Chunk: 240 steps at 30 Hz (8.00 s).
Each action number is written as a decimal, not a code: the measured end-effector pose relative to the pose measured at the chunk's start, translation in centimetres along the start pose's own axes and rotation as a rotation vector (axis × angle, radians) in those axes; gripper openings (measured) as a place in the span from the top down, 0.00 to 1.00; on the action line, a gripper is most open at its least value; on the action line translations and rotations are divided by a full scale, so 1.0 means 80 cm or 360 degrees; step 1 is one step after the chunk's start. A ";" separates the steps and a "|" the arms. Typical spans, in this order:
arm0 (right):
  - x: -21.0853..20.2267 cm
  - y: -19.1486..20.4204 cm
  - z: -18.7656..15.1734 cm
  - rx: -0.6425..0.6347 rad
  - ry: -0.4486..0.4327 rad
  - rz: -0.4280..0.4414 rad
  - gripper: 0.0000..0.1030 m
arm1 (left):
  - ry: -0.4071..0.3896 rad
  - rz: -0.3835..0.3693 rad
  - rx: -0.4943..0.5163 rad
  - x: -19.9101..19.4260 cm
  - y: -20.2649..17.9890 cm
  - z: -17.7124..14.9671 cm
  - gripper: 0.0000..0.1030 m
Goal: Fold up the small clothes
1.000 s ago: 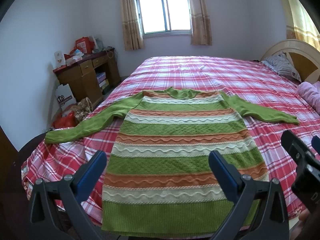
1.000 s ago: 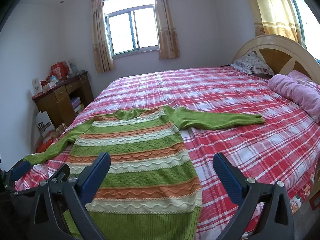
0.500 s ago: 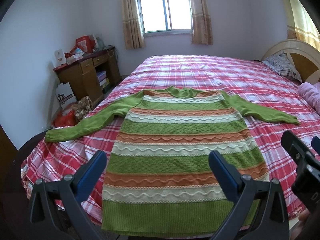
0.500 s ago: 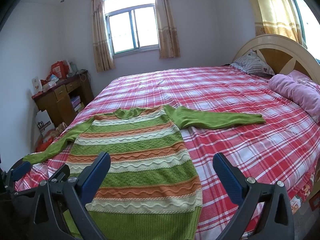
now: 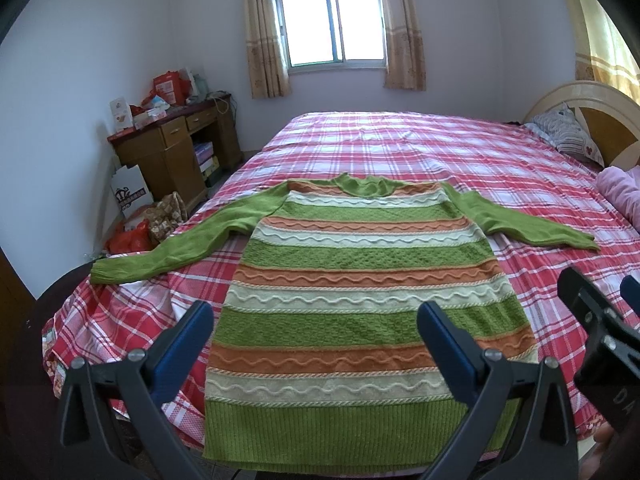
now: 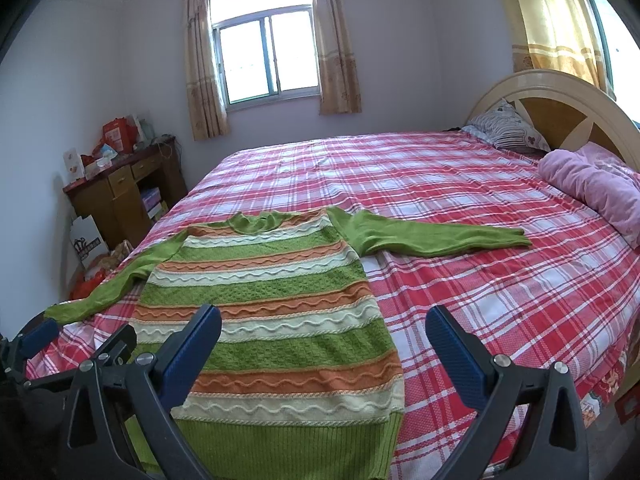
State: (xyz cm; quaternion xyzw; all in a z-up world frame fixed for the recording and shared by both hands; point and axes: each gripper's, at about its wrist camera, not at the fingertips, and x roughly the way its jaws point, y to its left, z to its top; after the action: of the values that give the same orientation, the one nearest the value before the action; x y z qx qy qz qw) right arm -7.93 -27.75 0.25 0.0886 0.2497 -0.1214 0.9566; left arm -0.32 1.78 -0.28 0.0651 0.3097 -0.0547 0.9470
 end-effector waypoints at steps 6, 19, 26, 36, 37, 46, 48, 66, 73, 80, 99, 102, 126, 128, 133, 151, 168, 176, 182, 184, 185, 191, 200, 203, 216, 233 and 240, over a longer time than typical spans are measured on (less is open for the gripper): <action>0.001 0.002 -0.001 -0.0017 0.0013 -0.0010 0.01 | -0.0004 0.0006 -0.0005 0.000 0.001 0.000 0.00; 0.026 0.019 0.003 -0.0118 0.0060 -0.0077 0.01 | 0.0010 0.0049 -0.0048 0.007 0.009 -0.001 0.00; 0.028 0.019 0.004 -0.0116 0.0061 -0.0075 0.01 | 0.0020 0.0055 -0.0047 0.011 0.008 -0.004 0.00; 0.044 0.015 0.006 -0.0093 0.0108 -0.0056 0.01 | 0.0035 0.0066 -0.0044 0.021 0.008 -0.005 0.00; 0.047 0.015 0.007 -0.0093 0.0110 -0.0057 0.01 | 0.0035 0.0070 -0.0048 0.023 0.008 -0.004 0.00; 0.105 -0.013 0.023 -0.0129 0.0060 -0.0151 0.01 | 0.0039 0.0095 -0.0068 0.085 0.020 0.003 0.00; 0.124 -0.037 0.032 -0.0105 0.0035 -0.0144 0.01 | 0.0035 0.0113 -0.0069 0.102 0.025 0.007 0.00; 0.282 -0.444 0.059 0.1168 0.0259 -0.0436 0.40 | 0.0214 0.0204 -0.0223 0.248 0.057 0.036 0.00; 0.328 -0.470 0.064 0.1273 0.0230 -0.0456 0.42 | 0.0332 0.0211 -0.0239 0.288 0.057 0.021 0.00; 0.354 -0.473 0.066 0.1121 0.0333 -0.0530 0.88 | 0.0245 0.0200 -0.0245 0.289 0.053 0.000 0.00; 0.317 -0.167 0.200 0.0658 0.0198 0.0400 0.94 | 0.0191 0.0124 -0.0302 0.293 0.060 -0.003 0.00; 0.339 -0.073 0.203 0.0535 0.0271 0.0590 0.94 | 0.0181 0.0112 -0.0308 0.292 0.060 -0.003 0.00; 0.543 0.304 0.055 0.0008 0.1089 0.1308 0.90 | 0.0105 0.0055 -0.0324 0.289 0.065 -0.007 0.00; 0.539 0.302 0.059 0.0011 0.1075 0.1362 0.89 | 0.0108 0.0062 -0.0319 0.289 0.064 -0.006 0.00; 0.496 0.245 0.073 0.0052 0.0917 0.1475 0.87 | 0.0111 0.0075 -0.0309 0.289 0.060 -0.007 0.00; 0.521 0.253 0.031 0.0133 0.1098 0.1427 0.87 | 0.0122 0.0094 -0.0296 0.287 0.060 -0.008 0.00; 0.458 -0.022 0.037 0.0056 0.0536 0.0432 0.87 | 0.0152 0.0131 -0.0273 0.287 0.057 -0.006 0.00; 0.462 -0.002 0.037 -0.0013 0.0510 0.0365 0.85 | 0.0197 0.0230 -0.0394 0.264 0.087 0.003 0.00; 0.455 -0.018 0.033 0.0042 0.0504 0.0417 0.84 | 0.0088 0.0452 -0.0797 0.226 0.228 0.019 0.00; 0.456 -0.017 0.034 0.0042 0.0504 0.0417 0.84 | 0.0083 0.0586 -0.0968 0.224 0.289 0.019 0.00; 0.456 -0.017 0.034 0.0044 0.0504 0.0419 0.84 | 0.0084 0.0686 -0.1049 0.224 0.319 0.017 0.00; 0.456 -0.018 0.033 0.0058 0.0506 0.0431 0.84 | 0.0197 0.0847 -0.1331 0.251 0.417 -0.003 0.01; 0.456 -0.018 0.033 0.0057 0.0504 0.0430 0.84 | 0.0284 0.0891 -0.1378 0.294 0.439 -0.025 0.57; 0.456 -0.018 0.032 0.0059 0.0504 0.0432 0.84 | 0.0256 0.0858 -0.1391 0.295 0.438 -0.024 0.83; 0.456 -0.021 0.032 0.0079 0.0501 0.0447 0.84 | -0.0140 0.0671 -0.0736 0.259 0.283 0.113 0.91; 0.454 -0.021 0.031 0.0096 0.0496 0.0464 0.84 | 0.0216 0.0007 -0.0096 0.354 -0.052 0.095 0.89; 0.455 -0.024 0.031 0.0114 0.0499 0.0474 0.84 | 0.0203 -0.0081 -0.0226 0.307 -0.009 0.078 0.06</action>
State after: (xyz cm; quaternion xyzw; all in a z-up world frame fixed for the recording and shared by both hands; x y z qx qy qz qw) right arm 23.46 -36.96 -15.98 0.1763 0.3752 0.0278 0.9096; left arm 22.88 -1.43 -9.97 -0.0066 0.3740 -0.0524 0.9259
